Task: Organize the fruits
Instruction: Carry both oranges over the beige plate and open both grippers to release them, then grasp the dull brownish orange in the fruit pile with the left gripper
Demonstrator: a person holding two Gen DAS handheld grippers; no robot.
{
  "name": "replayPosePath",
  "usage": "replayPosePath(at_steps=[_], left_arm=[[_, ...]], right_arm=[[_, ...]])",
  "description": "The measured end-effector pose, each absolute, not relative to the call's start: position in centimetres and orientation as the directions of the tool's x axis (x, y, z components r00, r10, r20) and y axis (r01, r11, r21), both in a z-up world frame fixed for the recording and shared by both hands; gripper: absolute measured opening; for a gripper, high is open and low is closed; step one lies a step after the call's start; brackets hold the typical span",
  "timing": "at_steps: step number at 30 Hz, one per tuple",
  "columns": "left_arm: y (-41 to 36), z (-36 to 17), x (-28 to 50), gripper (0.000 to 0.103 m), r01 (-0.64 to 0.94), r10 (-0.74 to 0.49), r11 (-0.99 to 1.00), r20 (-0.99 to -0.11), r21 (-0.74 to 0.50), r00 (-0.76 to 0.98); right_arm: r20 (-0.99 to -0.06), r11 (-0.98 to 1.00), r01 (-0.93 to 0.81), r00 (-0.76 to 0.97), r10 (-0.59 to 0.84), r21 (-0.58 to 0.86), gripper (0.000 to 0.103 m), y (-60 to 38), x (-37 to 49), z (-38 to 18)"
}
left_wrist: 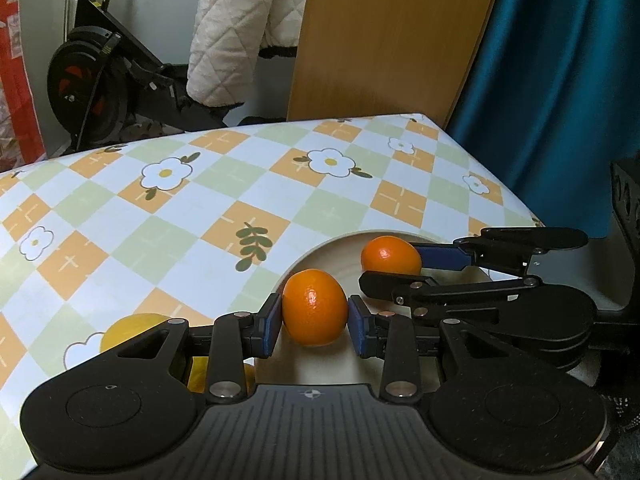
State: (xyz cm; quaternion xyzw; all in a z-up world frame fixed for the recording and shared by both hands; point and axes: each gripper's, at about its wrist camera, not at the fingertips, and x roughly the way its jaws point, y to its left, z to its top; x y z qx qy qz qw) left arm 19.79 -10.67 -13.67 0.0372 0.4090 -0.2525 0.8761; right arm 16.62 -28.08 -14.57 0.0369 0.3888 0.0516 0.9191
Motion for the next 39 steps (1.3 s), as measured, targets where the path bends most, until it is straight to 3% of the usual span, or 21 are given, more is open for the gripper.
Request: replayPosePath(at_steps=[5, 22, 39], left_arm=[[-10.6, -13.4, 20.1, 0.046, 0.469, -0.418, 0.87, -0.73, -0.151, 0.54], [-3.5, -8.4, 13.9, 0.046, 0.407, -0.425, 0.891, -0.682, -0.201, 0.595], [-0.5, -10.2, 8.8, 0.045, 0.382, -0.459, 0.882, -0.69, -0.277, 0.559]], right_arm=[[-0.711, 0.995, -0.042, 0.697, 0.094, 0.09, 0.042, -28.5, 16.3, -14.4], [-0.667, 0.988, -0.041, 0.733, 0.132, 0.151, 0.045, -24.1, 8.0, -10.8], [-0.689, 0.968, -0.173, 0.68, 0.25, 0.18, 0.043, -16.8, 3.4, -10.1]])
